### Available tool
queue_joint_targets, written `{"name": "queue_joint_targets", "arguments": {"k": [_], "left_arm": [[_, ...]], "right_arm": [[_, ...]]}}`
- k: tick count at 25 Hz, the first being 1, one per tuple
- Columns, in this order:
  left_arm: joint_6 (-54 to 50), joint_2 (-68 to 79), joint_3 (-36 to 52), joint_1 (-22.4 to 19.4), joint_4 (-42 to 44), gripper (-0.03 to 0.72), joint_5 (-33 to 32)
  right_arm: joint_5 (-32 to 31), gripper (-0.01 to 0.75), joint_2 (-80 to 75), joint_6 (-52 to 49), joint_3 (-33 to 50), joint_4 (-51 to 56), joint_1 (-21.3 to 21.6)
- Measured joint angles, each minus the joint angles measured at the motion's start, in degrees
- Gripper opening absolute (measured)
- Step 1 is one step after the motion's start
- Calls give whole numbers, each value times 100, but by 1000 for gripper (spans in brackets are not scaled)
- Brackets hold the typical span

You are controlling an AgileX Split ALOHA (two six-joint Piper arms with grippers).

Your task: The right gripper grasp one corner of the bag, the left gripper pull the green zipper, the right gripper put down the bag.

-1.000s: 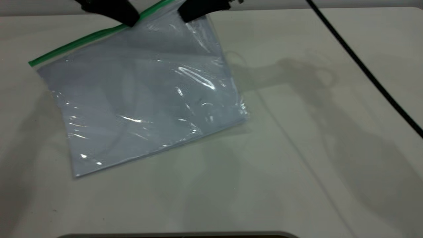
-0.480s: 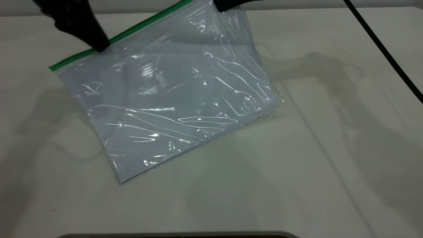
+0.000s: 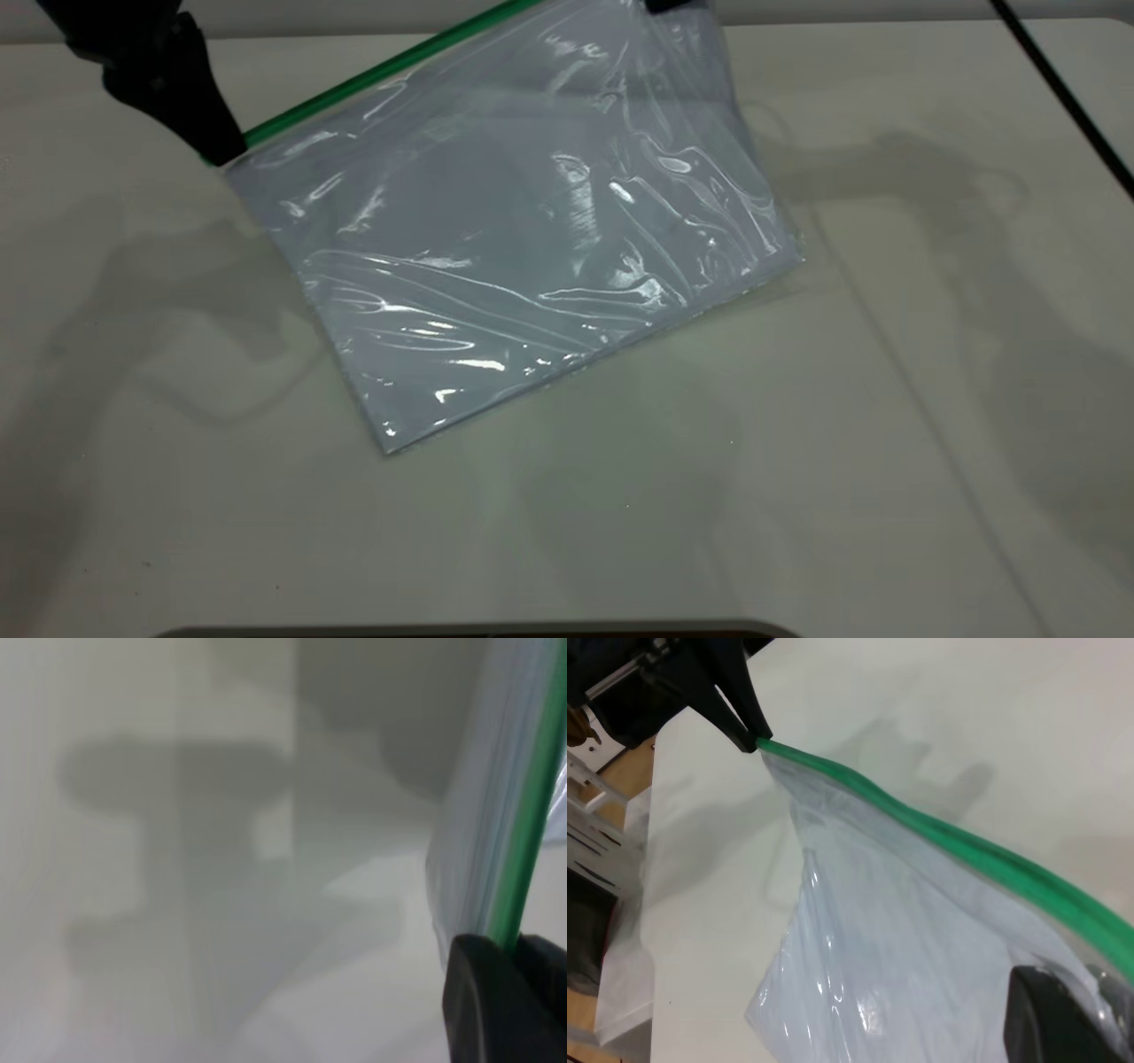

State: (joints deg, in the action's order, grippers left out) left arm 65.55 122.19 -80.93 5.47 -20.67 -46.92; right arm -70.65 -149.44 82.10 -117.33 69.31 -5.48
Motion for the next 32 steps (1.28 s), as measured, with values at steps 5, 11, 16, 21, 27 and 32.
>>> {"name": "queue_joint_targets", "arguments": {"k": [5,11,16,21,27,32], "left_arm": [[-53,0,-4,38,-75,55,71],[-66,0,-4,19,-395,125,11],[-93,0,-4,-15,-669,340,-88],[-518,-54,1,-15,-776,525,55],[-2241,-762,-224,-15,4,571,81],[-4068,-1753,-451,-15,1145,575,-401]], "right_arm": [[-8,45,0,-52,0,-56,43],[145,202,0,-198,0,-421,117],[242,480,0,-791,0,-542,183],[575,618,7,-1270,-13,-956,183],[620,585,668,-2326,-380,-2343,213],[101,572,1741,-3468,-832,-3589,213]]}}
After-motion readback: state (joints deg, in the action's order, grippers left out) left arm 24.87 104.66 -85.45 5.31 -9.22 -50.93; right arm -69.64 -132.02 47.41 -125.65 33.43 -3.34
